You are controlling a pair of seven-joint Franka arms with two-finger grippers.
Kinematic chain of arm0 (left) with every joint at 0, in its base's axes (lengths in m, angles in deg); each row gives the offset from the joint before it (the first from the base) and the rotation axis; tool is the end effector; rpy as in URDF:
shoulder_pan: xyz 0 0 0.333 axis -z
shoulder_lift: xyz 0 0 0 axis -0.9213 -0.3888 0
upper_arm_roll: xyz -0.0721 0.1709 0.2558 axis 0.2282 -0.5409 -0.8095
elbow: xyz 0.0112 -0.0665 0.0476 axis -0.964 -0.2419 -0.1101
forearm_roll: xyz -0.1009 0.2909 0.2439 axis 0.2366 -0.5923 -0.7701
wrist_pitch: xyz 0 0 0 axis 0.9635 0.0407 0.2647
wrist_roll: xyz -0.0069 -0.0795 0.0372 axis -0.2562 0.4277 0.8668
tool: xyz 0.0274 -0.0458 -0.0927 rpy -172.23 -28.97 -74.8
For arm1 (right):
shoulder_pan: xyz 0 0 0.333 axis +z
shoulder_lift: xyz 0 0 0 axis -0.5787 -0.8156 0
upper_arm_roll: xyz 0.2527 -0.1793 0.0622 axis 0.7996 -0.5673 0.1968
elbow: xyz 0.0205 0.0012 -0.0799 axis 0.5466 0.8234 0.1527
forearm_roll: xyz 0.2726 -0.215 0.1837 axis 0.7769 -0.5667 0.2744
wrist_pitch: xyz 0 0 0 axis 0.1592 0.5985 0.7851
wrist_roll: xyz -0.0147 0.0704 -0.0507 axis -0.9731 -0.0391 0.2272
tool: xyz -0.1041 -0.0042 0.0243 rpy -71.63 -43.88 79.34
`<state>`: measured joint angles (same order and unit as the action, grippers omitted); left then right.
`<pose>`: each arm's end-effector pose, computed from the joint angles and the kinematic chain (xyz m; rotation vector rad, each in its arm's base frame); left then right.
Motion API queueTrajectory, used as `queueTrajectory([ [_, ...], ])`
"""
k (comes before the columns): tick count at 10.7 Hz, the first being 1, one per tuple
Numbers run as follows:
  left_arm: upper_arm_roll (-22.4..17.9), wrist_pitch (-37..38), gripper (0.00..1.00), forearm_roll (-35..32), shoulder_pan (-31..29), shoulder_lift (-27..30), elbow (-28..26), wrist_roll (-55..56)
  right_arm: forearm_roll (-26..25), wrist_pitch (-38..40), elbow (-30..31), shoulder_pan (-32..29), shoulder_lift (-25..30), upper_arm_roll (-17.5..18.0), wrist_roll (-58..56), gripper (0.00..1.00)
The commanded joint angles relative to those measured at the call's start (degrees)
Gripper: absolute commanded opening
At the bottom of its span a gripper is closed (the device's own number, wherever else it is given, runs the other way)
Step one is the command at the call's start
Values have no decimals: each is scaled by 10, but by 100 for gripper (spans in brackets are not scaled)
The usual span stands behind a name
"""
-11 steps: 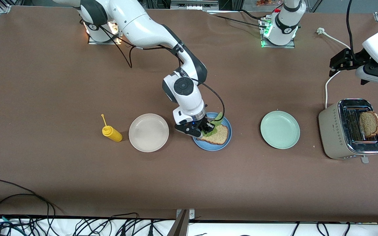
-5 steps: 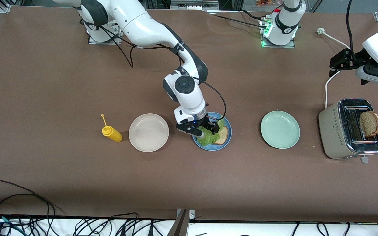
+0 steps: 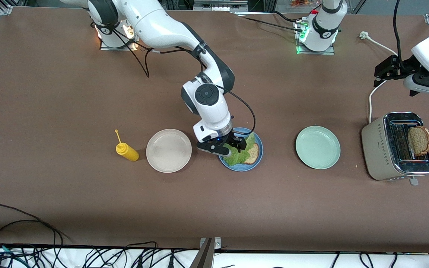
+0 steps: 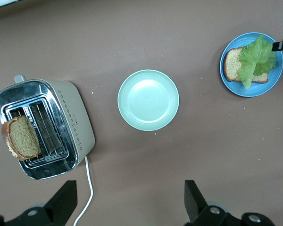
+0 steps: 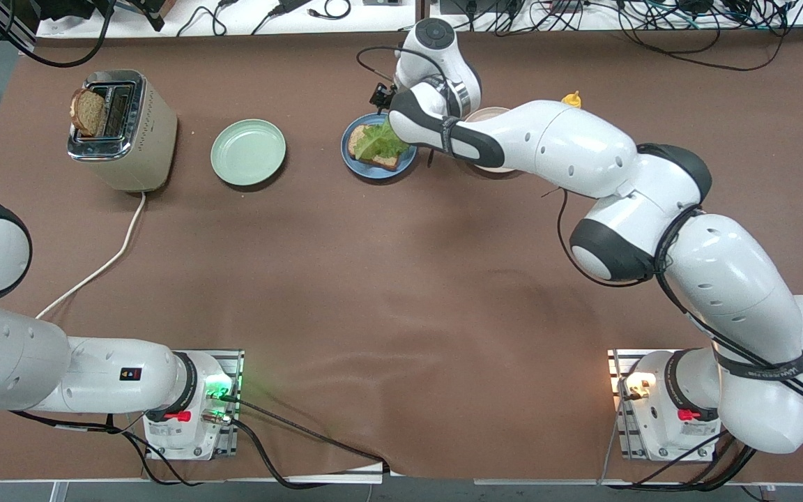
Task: Make sandwich in blue plate with both arms
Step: 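Move the right gripper away toward the mustard bottle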
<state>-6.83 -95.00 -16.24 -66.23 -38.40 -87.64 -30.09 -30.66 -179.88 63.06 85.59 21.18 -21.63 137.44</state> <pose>0.5559 -0.0432 0.6416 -3.0853 0.4466 0.0664 0.5916 0.5498 0.2714 -2.8385 0.4802 -0.2483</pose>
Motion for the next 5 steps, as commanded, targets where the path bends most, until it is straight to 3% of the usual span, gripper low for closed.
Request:
queueTrajectory([
  [1,-5,14,100,10,3,-2,13,4,8,8,135,-7,112,0,-87,100],
  [3,-4,18,100,5,2,-3,13,3,8,21,199,-26,168,2,-142,100],
  [5,-8,18,100,5,-1,-4,12,-5,9,96,224,-58,222,2,-243,100],
])
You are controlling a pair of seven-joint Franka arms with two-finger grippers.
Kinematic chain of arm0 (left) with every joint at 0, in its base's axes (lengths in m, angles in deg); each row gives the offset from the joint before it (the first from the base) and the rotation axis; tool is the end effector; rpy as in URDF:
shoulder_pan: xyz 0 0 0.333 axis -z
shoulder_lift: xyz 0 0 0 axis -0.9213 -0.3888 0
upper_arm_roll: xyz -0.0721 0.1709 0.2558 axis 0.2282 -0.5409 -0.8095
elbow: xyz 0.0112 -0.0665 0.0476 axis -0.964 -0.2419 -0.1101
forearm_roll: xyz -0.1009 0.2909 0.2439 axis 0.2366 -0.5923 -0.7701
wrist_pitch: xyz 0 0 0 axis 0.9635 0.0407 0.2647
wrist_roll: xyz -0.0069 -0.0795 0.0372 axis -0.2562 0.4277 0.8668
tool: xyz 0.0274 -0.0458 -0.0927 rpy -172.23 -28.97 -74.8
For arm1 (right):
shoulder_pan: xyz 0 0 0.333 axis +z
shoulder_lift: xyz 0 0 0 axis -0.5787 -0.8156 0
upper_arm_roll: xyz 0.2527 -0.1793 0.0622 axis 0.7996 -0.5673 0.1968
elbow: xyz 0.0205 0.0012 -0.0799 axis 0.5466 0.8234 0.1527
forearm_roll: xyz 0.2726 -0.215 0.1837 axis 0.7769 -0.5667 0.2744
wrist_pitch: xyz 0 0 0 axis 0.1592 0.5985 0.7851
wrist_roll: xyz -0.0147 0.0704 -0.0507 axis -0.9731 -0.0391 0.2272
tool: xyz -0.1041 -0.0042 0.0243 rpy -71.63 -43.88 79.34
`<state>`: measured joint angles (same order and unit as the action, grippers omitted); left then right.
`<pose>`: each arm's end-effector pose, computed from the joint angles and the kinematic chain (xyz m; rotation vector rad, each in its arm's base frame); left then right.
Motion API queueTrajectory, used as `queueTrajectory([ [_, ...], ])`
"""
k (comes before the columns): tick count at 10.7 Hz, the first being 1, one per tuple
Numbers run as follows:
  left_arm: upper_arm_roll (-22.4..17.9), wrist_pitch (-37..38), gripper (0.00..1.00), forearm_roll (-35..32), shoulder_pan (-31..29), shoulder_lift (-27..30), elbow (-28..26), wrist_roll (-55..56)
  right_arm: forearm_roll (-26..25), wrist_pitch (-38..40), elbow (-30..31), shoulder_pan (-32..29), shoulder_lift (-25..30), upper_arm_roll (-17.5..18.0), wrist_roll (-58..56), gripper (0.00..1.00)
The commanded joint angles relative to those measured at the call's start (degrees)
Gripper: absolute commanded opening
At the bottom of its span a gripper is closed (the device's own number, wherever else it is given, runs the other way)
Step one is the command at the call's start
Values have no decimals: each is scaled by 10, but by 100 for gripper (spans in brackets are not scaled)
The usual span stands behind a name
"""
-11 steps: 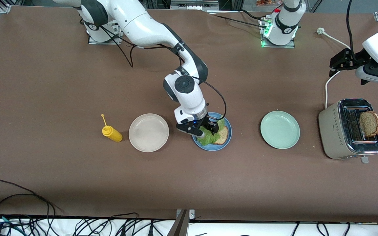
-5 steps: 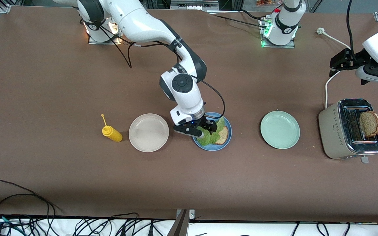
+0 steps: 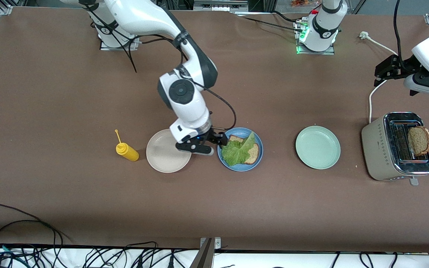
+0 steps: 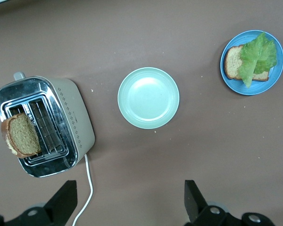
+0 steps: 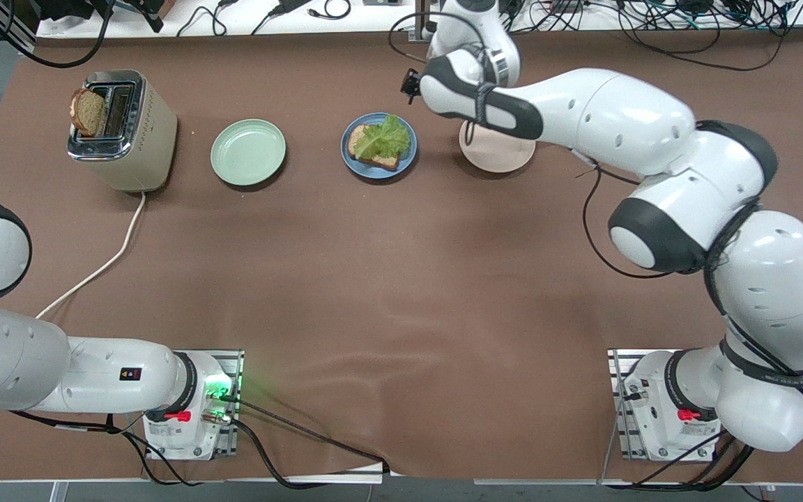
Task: Make sandwich in blue plate with both arms
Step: 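Move the right gripper away toward the mustard bottle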
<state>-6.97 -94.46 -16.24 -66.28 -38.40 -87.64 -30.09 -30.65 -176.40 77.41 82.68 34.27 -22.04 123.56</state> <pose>0.5550 -0.0413 0.6408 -3.0862 0.4413 0.0811 0.6021 0.4759 0.3217 -2.9319 0.2846 -0.1919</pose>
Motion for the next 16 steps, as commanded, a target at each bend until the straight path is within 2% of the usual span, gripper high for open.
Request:
queueTrajectory([
  [1,-7,13,100,5,-1,-4,12,-4,10,96,89,-48,115,6,-155,100],
  [3,-7,13,100,9,-1,-4,12,2,10,129,116,-83,155,17,-218,100],
  [6,-7,13,100,10,-1,-3,12,3,9,141,189,-164,220,55,-370,100],
  [9,-6,13,100,10,-1,-4,12,3,10,218,203,-282,256,103,-542,100],
  [12,-6,13,100,10,-1,-3,12,3,10,222,251,-367,292,125,-701,100],
  [13,-6,13,100,10,-1,-4,12,3,10,221,270,-404,301,143,-766,100],
  [16,-6,13,100,10,-1,-3,12,3,12,218,294,-446,315,147,-916,100],
])
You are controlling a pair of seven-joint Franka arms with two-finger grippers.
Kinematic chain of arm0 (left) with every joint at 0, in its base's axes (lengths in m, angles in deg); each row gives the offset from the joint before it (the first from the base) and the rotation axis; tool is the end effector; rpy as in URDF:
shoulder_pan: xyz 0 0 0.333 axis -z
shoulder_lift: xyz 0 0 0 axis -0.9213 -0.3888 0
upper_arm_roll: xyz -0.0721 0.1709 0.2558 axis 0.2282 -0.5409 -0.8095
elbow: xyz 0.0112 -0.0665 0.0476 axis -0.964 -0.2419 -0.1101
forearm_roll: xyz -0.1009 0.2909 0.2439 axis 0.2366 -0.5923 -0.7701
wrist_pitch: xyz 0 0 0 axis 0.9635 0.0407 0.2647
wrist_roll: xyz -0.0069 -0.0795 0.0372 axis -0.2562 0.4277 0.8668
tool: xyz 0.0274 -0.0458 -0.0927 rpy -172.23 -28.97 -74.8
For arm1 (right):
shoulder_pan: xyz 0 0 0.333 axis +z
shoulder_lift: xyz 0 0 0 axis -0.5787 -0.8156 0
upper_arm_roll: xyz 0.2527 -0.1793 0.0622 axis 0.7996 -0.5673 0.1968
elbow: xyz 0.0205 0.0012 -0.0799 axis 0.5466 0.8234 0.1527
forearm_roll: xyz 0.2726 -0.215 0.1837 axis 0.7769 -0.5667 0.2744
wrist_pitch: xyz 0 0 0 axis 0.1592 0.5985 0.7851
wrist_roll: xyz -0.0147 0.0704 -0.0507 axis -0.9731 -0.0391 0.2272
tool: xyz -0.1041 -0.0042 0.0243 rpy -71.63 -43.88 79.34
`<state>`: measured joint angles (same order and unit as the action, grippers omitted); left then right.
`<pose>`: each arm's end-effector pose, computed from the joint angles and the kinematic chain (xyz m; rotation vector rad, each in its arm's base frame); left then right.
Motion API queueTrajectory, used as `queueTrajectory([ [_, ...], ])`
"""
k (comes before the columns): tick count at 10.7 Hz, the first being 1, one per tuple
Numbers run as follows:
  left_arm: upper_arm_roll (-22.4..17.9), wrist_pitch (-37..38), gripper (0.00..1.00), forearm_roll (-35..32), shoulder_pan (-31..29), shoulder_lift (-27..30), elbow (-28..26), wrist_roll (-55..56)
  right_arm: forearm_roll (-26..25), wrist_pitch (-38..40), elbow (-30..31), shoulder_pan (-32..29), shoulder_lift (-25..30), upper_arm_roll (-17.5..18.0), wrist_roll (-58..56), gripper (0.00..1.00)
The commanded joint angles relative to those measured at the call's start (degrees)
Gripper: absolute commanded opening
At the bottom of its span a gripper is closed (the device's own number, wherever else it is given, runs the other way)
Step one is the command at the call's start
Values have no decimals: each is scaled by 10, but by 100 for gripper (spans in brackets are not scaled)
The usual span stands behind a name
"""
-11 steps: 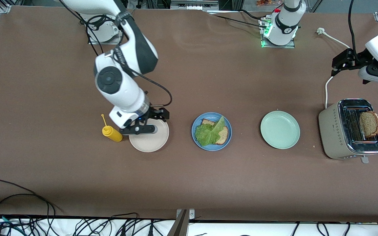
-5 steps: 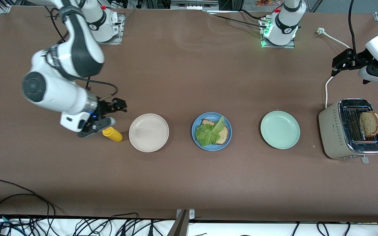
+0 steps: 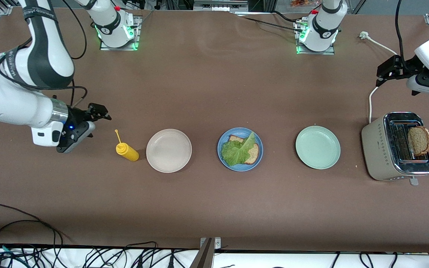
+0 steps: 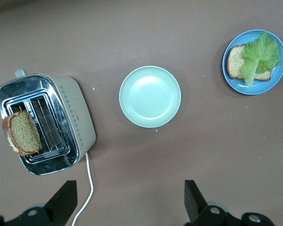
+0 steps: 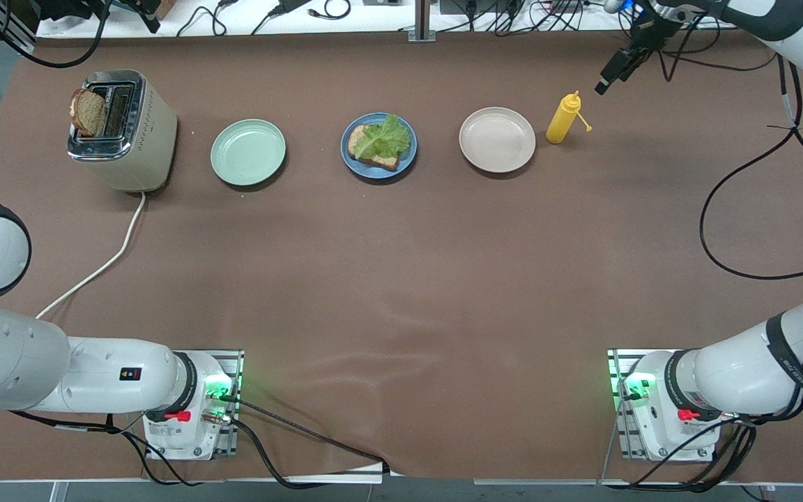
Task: Make sandwich in blue plate with both arms
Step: 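Move the right gripper away toward the mustard bottle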
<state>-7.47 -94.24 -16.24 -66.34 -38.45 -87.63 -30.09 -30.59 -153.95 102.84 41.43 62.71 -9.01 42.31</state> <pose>0.5552 -0.0360 0.6401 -3.0884 0.4262 0.0884 0.6180 0.0857 0.4166 -2.6908 -0.9836 0.0905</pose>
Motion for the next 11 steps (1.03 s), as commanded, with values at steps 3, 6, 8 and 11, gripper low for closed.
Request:
queueTrajectory([
  [3,-1,10,100,10,0,-2,12,3,75,-3,52,-76,15,17,-310,100],
  [6,-1,10,100,10,0,-2,12,3,151,7,52,-105,-19,16,-497,100],
  [8,-1,10,100,10,0,-2,12,3,203,12,52,-128,-54,15,-593,100],
  [11,0,10,100,11,1,-2,13,3,297,35,46,-144,-117,12,-757,100],
])
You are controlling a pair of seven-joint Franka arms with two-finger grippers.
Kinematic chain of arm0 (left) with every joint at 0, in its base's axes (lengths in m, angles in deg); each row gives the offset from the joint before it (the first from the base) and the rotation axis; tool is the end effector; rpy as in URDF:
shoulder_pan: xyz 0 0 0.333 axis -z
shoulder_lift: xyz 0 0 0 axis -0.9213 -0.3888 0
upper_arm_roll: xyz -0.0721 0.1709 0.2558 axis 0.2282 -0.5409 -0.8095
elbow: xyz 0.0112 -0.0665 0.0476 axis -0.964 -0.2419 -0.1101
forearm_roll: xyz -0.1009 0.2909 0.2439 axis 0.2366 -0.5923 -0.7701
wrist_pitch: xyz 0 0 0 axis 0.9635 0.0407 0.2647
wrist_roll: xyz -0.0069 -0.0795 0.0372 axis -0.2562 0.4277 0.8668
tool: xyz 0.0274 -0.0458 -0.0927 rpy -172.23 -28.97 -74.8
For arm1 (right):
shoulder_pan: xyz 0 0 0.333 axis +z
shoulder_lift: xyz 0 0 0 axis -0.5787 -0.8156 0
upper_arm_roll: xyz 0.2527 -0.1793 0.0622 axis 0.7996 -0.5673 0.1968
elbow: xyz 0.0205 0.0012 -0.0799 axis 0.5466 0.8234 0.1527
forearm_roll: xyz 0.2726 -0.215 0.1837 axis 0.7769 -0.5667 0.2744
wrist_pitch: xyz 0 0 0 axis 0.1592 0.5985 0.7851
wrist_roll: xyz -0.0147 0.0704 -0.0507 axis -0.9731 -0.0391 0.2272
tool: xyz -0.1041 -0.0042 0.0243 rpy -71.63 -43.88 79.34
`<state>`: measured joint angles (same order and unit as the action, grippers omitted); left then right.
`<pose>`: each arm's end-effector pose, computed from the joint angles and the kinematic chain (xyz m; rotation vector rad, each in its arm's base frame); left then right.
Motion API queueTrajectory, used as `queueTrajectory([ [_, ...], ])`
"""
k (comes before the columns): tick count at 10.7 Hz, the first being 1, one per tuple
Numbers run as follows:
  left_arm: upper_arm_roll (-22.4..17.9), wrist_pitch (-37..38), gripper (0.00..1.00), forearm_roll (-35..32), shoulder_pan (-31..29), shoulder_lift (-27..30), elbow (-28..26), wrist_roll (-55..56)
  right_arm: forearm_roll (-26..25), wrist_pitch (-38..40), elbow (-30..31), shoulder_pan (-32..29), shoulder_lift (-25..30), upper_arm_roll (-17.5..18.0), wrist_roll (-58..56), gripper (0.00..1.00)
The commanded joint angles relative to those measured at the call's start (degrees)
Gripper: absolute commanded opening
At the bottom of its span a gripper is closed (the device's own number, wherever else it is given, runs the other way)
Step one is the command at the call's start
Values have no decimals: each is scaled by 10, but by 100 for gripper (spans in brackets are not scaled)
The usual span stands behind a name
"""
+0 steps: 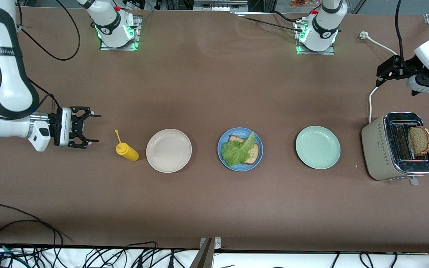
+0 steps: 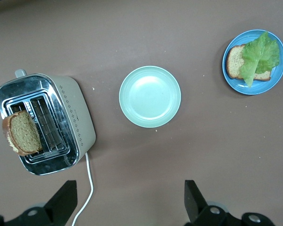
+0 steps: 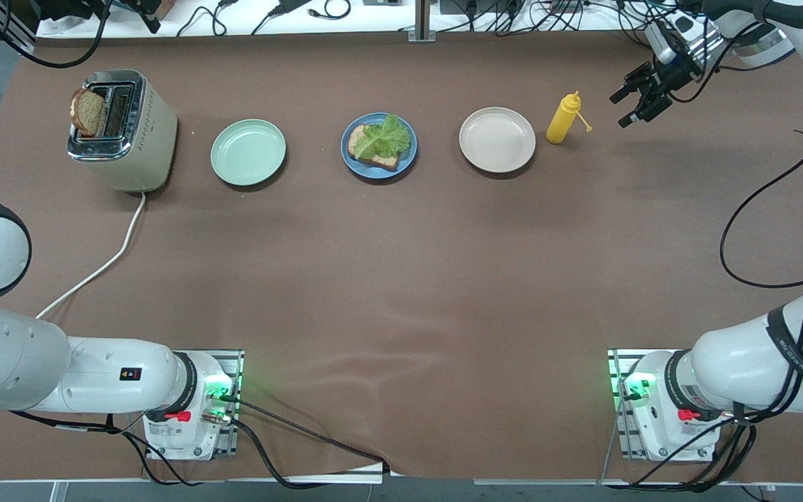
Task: Make sandwich in blue plate with both arms
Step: 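Move the right gripper away toward the mustard bottle, then close the right gripper around the yellow mustard bottle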
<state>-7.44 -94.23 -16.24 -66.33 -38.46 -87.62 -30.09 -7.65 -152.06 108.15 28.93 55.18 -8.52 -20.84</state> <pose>0.5552 -0.0364 0.6401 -3.0883 0.4273 0.0887 0.6101 -0.0135 0.3062 -1.8940 -1.5683 -0.3413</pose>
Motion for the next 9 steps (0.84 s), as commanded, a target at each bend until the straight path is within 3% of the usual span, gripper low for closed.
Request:
queueTrajectory([
  [1,-1,10,100,11,0,-2,13,3,84,16,-7,-20,-59,5,-176,100],
  [5,-1,11,100,11,0,-2,12,3,163,8,-19,-28,-122,-13,-352,100],
  [9,0,11,100,11,0,-2,13,3,197,-6,-42,-27,-184,-14,-379,100],
])
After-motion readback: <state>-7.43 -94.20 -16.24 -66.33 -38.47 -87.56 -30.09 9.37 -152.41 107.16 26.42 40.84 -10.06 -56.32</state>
